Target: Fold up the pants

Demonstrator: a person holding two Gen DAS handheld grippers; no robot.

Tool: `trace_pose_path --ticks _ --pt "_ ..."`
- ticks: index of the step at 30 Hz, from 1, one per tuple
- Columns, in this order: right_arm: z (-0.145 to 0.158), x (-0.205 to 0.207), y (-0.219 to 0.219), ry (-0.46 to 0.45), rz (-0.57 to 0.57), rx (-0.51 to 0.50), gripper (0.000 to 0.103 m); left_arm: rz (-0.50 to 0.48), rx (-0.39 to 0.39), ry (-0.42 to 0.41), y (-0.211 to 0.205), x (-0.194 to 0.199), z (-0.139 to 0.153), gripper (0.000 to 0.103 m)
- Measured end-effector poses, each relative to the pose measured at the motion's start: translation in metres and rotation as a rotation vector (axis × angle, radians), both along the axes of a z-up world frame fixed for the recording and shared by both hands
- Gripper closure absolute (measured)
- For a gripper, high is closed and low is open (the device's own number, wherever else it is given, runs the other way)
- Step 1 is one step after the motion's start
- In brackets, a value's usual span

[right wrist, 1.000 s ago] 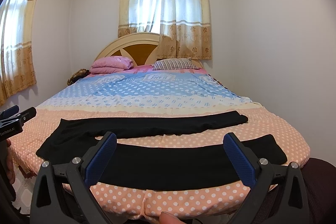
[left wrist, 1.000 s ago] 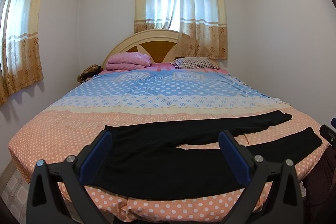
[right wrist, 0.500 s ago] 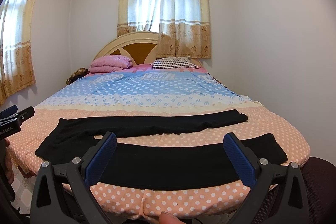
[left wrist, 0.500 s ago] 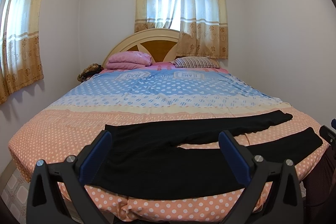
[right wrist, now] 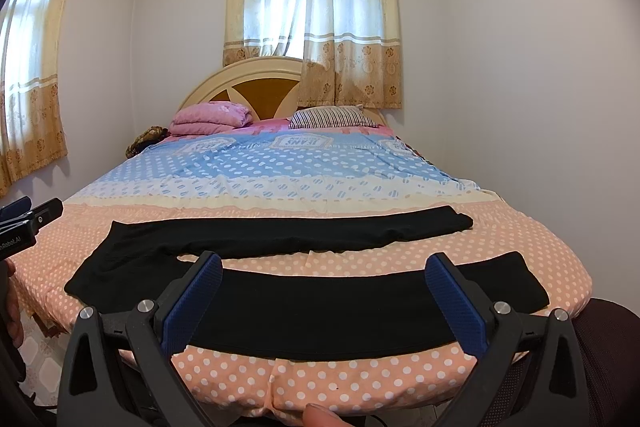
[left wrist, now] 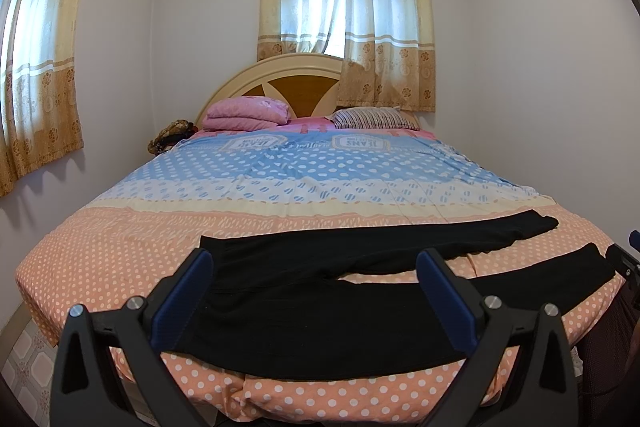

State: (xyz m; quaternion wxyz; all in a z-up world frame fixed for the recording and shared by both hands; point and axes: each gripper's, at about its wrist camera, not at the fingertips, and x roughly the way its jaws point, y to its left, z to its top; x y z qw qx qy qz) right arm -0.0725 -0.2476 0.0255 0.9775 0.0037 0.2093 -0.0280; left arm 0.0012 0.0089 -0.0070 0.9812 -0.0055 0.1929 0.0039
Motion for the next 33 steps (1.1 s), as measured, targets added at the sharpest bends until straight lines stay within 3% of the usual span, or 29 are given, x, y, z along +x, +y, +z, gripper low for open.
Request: trace_pose_path --ticks 33 --pt "-0.025 0.024 -0.006 0.077 -0.036 -0.009 0.001 0.007 0.007 0.043 0.002 0.01 -0.013 0.0"
